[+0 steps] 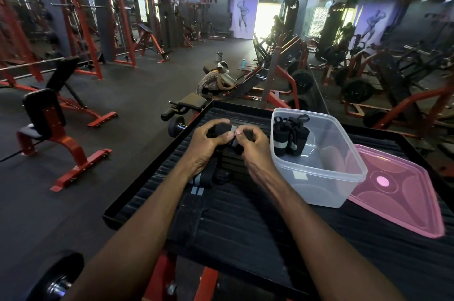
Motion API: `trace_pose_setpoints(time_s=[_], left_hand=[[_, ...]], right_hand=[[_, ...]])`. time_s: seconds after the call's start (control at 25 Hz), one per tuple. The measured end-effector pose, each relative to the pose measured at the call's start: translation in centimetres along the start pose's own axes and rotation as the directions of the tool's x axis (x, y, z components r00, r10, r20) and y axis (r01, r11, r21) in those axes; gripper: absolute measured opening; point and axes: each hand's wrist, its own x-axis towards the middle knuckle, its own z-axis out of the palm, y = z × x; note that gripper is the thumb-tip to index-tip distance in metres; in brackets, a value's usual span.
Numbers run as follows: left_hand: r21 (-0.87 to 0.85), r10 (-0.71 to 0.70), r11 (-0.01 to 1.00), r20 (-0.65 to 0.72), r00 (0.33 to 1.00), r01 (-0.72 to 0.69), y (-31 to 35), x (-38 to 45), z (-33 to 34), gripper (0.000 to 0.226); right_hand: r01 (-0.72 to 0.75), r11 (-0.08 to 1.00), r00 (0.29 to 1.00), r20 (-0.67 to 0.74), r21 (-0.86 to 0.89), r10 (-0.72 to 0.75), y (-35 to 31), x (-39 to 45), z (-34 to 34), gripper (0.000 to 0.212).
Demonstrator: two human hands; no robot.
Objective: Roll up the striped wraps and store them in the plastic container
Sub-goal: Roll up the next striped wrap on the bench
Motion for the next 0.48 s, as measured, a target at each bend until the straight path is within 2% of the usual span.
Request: trace_pose_setpoints(time_s=[0.04,0.16,0.28,0.36,0.48], left_hand=[[-0.028,-0.028,0.999,-0.005,1.0,0.028,0.08,-0.1,0.1,0.04],[-0.027,-0.073,0.997,0.007,0.997,0.073,0.35,-0.34,0.33,0.038],[0.017,-0.046,0.999,-0.027,0.999,0.047,0.39,-0.2,-0.03,0.022],[0.004,-0.044,0.999,-0.026,0.999,0.044,0.41,-0.04,-0.17,0.027],[-0.08,-0.031,0.996,-0.006,1.0,0.03,0.55,-0.08,0.05,0.032]], right_hand=[[0.028,1.0,1.0,-0.008,0.003,-0.028,-0.06,-0.08,-0.05,0.01],[0.051,0.999,0.999,-0.018,0.02,-0.051,-0.05,-0.12,-0.25,0.029],[-0.084,0.992,0.996,0.033,0.093,0.081,0.1,0.15,-0.21,0.045],[-0.106,0.989,0.993,0.06,0.105,0.1,0.04,0.12,-0.18,0.041],[-0.029,0.995,0.999,0.02,0.091,0.027,-0.03,-0.17,-0.29,0.033]])
